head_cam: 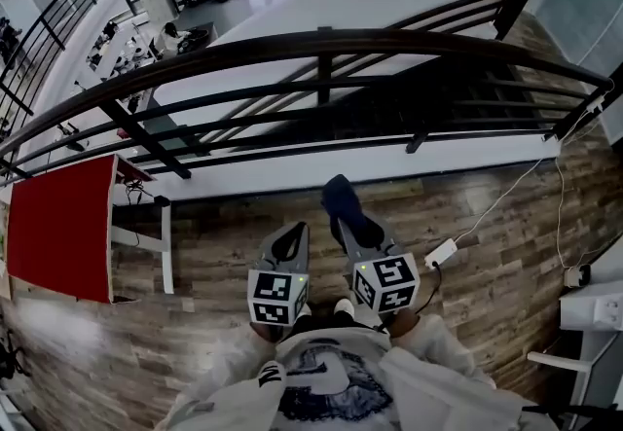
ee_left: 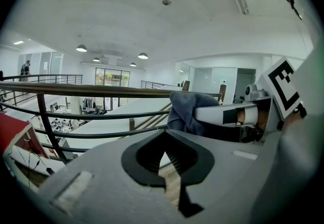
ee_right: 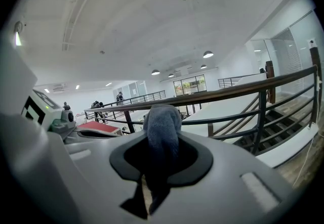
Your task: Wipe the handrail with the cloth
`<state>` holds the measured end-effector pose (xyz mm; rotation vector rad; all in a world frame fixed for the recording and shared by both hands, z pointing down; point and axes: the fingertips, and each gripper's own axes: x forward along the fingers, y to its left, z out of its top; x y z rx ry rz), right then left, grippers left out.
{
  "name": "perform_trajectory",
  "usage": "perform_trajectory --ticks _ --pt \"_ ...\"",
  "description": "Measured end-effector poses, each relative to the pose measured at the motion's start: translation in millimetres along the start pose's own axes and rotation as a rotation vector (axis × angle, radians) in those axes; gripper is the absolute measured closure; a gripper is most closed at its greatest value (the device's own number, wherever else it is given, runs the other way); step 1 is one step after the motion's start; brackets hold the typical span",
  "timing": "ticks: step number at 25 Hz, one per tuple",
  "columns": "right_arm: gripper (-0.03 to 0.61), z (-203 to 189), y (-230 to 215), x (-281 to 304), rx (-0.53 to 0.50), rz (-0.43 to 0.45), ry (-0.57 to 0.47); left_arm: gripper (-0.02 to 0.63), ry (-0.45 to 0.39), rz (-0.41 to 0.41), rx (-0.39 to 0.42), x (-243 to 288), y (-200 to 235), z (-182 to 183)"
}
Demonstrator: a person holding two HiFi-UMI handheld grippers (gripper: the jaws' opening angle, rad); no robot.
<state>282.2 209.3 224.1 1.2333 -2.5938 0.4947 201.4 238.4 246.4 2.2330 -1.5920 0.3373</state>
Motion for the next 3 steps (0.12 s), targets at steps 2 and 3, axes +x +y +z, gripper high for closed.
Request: perform_trajectory --ticks 2,3 --pt "0.502 -1.5 2.6 -2.3 0.000 0.003 0.004 0.611 -0.005 0.002 -0.003 -2.9 -1.3 -0.2" --pt "0.502 -2.5 3.8 -3.7 0.000 0.005 0.006 0.611 -0.007 0.003 -0.005 -4.4 -2.4 -0.4"
